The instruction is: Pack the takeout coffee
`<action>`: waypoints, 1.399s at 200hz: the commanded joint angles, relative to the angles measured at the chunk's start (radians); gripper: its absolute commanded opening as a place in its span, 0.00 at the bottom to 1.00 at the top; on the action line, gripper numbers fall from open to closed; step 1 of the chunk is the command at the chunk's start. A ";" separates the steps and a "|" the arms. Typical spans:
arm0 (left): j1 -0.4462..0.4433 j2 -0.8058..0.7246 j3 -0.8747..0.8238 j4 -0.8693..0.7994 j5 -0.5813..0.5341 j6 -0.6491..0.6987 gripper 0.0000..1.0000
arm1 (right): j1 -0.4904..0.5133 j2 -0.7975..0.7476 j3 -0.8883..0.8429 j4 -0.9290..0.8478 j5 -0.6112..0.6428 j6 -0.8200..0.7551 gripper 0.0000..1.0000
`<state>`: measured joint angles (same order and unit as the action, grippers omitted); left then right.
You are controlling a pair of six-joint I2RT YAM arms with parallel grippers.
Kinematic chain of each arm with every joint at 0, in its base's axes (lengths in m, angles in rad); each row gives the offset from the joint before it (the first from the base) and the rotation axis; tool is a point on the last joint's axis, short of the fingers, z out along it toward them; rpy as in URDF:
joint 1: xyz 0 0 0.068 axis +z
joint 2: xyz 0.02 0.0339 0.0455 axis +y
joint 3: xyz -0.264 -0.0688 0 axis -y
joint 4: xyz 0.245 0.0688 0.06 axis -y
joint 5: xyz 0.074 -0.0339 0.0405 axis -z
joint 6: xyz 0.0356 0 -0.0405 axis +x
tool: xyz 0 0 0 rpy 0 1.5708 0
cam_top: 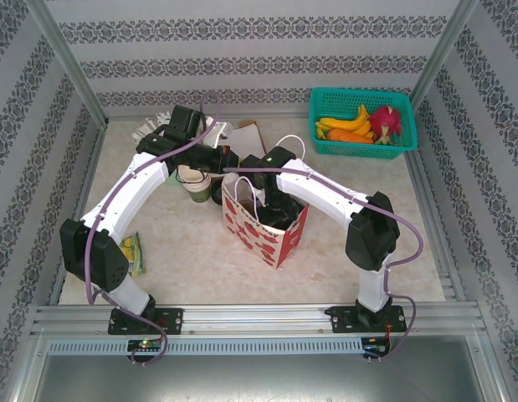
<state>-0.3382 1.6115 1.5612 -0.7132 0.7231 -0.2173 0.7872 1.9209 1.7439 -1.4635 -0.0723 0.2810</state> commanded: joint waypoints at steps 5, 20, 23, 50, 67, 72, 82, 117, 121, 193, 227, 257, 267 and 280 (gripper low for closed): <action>0.004 -0.022 -0.009 0.031 0.006 -0.007 0.00 | -0.008 -0.007 -0.030 0.015 0.011 -0.011 0.66; 0.004 -0.022 -0.008 0.031 0.006 -0.008 0.00 | -0.009 -0.007 -0.033 0.020 0.008 -0.010 0.66; 0.005 -0.021 -0.007 0.031 0.005 -0.008 0.00 | -0.009 -0.007 -0.034 0.021 0.009 -0.011 0.66; 0.004 -0.021 -0.008 0.034 0.004 -0.011 0.00 | -0.011 -0.008 -0.035 0.036 0.009 -0.011 0.66; 0.004 -0.016 -0.002 0.030 0.009 -0.011 0.00 | -0.011 -0.012 -0.036 0.048 0.008 -0.009 0.66; 0.004 -0.014 0.000 0.027 0.009 -0.010 0.00 | -0.011 -0.015 -0.037 0.051 0.008 -0.008 0.66; 0.004 -0.012 0.001 0.025 0.007 -0.008 0.00 | -0.010 -0.020 -0.035 0.056 0.008 -0.008 0.65; 0.004 -0.010 0.002 0.032 0.010 -0.013 0.00 | -0.011 -0.034 -0.028 0.070 0.009 -0.014 0.65; 0.005 -0.009 0.000 0.033 0.009 -0.014 0.00 | -0.010 -0.034 -0.027 0.071 0.011 -0.017 0.65; 0.005 -0.006 0.000 0.027 0.009 -0.007 0.00 | -0.010 -0.030 -0.034 0.103 0.018 -0.026 0.65; 0.004 -0.007 -0.001 0.031 0.010 -0.008 0.00 | -0.011 -0.033 -0.038 0.106 0.021 -0.030 0.65; 0.004 -0.005 -0.001 0.033 0.011 -0.008 0.00 | -0.010 -0.036 -0.041 0.114 0.022 -0.031 0.64; 0.005 -0.004 -0.003 0.034 0.011 -0.009 0.00 | -0.011 -0.037 -0.041 0.116 0.022 -0.031 0.64; 0.005 0.000 -0.001 0.034 0.010 -0.009 0.00 | -0.011 -0.039 -0.041 0.117 0.025 -0.029 0.64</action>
<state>-0.3382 1.6115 1.5612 -0.7120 0.7223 -0.2173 0.7868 1.9095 1.7115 -1.3525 -0.0673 0.2611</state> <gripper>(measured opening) 0.051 0.828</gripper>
